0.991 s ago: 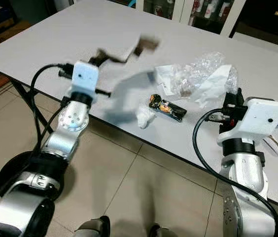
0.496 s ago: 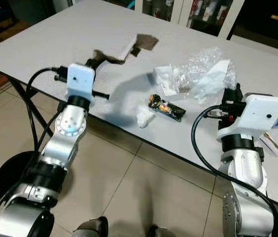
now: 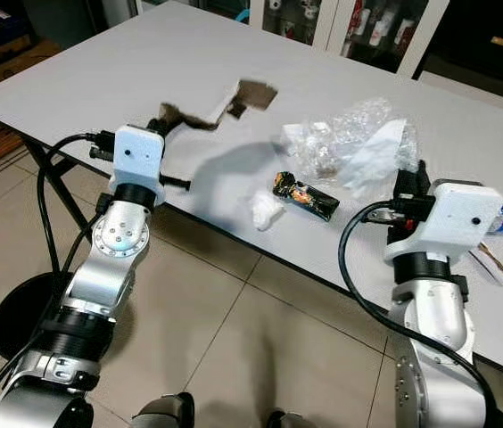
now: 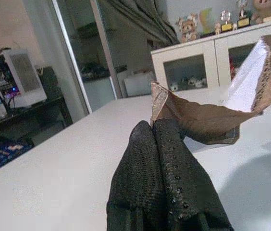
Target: Picking trash to rubbish bin
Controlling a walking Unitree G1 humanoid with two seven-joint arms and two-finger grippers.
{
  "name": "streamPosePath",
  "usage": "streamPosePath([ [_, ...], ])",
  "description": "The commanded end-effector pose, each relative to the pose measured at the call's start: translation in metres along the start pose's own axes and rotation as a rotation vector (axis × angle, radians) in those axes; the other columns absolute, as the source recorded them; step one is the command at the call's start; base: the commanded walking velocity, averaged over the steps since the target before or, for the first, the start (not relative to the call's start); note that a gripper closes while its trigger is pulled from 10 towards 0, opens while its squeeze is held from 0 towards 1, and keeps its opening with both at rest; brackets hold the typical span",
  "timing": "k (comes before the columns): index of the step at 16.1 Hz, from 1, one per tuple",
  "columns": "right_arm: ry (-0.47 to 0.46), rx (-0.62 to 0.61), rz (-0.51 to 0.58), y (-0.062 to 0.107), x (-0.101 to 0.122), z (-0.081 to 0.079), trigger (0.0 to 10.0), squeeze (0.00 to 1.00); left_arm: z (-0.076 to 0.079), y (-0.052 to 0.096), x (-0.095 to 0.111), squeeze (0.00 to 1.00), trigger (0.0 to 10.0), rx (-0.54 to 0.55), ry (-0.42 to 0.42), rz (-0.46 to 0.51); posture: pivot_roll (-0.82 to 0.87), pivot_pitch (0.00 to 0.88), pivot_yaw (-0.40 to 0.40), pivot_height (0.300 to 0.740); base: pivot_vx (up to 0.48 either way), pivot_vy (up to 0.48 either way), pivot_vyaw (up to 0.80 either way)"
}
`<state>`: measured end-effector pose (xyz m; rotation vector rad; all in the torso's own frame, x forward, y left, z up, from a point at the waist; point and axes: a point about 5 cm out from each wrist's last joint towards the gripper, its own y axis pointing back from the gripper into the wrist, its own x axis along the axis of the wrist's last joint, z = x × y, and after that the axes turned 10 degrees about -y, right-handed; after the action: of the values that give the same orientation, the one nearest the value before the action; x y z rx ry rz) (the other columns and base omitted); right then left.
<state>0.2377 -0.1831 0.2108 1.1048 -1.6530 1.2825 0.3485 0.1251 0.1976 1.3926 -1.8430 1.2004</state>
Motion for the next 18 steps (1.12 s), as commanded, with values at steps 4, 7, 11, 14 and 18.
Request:
streamPosePath([
  [4, 0.004, -0.007, 0.036, 0.0009, 0.0037, -0.0009, 10.0, 0.0, 0.0029, -0.0002, 0.0055, 0.0, 10.0, -0.03, -0.01, 0.005, 0.19, 0.103, -0.085, 0.74, 0.0, 0.0, 0.0],
  [7, -0.001, -0.016, 0.048, 0.0014, 0.0051, 0.0, 10.0, 0.0, 0.005, -0.0011, 0.0066, 0.0, 10.0, -0.043, -0.006, -0.001, 0.19, 0.099, -0.082, 0.74, 0.0, 0.0, 0.0],
  [11, 0.015, -0.034, 0.056, 0.0017, 0.0071, 0.0033, 10.0, 0.0, 0.0089, -0.003, 0.0089, 0.0, 10.0, -0.056, 0.005, -0.006, 0.19, 0.096, -0.079, 0.74, 0.0, 0.0, 0.0],
  [14, 0.022, -0.038, 0.056, 0.0014, 0.0068, 0.0038, 10.0, 0.0, 0.0096, -0.004, 0.0087, 0.0, 10.0, -0.064, 0.008, -0.006, 0.18, 0.091, -0.073, 0.74, 0.0, 0.0, 0.8],
  [18, 0.023, -0.044, 0.06, 0.0021, 0.0073, 0.0041, 10.0, 0.0, 0.011, -0.0049, 0.0092, 0.0, 10.0, -0.073, 0.009, -0.008, 0.17, 0.088, -0.068, 0.74, 0.0, 0.0, 0.8],
])
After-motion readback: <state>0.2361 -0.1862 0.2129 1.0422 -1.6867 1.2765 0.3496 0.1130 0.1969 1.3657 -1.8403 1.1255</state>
